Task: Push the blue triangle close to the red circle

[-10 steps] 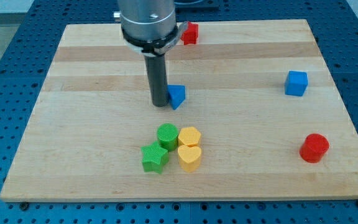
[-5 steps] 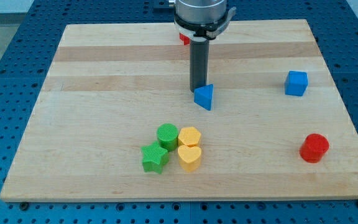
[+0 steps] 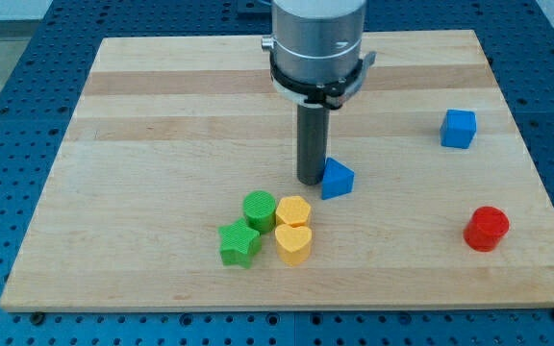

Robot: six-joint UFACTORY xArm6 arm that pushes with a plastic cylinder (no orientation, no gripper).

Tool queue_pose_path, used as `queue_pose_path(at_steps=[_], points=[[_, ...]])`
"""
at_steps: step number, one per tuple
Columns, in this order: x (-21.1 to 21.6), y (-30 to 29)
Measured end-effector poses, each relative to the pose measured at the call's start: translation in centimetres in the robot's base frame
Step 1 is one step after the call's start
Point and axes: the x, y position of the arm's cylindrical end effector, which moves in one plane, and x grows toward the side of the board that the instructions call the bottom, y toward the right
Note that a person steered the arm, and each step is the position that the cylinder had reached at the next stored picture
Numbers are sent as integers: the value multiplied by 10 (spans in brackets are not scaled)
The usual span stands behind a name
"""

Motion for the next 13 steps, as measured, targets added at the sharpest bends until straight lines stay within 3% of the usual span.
queue_pose_path(at_steps=[13], points=[[49, 123]])
